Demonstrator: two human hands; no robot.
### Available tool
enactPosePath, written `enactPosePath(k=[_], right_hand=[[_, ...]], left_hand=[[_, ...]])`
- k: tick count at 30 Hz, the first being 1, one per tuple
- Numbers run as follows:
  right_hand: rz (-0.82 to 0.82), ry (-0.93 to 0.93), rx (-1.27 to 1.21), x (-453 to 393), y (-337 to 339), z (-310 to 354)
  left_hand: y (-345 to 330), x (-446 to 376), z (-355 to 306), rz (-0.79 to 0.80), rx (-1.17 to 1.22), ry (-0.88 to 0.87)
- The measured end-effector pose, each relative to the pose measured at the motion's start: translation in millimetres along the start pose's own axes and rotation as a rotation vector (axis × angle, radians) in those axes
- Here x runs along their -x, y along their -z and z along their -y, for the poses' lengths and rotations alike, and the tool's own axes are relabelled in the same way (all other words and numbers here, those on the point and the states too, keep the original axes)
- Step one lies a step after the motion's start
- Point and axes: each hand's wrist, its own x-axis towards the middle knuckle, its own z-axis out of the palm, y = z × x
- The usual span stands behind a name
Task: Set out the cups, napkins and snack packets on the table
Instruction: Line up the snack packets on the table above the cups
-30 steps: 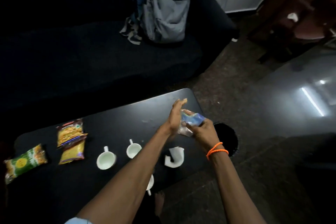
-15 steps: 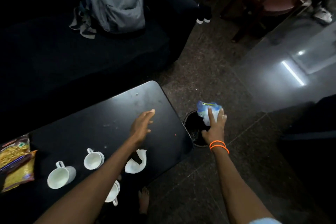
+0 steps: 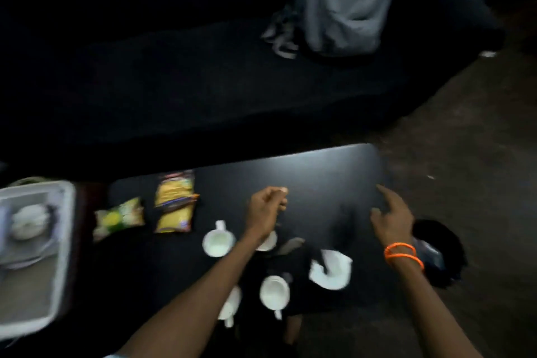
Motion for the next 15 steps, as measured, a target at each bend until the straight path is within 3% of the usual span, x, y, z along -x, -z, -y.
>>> enactPosePath(k=[2, 5, 7, 9, 12, 15], right_hand=[[0.021, 0.118, -0.051, 5, -44, 55], [0.232, 0.215, -0.170, 23, -120, 144], [0.417, 0.201, -0.212, 39, -177, 196], [0.558, 0.117, -0.231, 53, -232, 236], [0.629, -0.039, -0.223, 67, -299, 271], [0.697, -0.157, -0.093, 68, -344, 280]], left_hand=[[49, -12, -3, -0.080, -0.014, -0.047], [135, -33, -2, -0.285, -0.111, -0.059], [195, -49, 4, -0.463, -0.247, -0.022], [248, -70, 18, -0.536, -0.367, 0.092], [300, -102, 46, -0.394, -0.552, 0.326], [315, -117, 65, -0.144, -0.461, 0.367]])
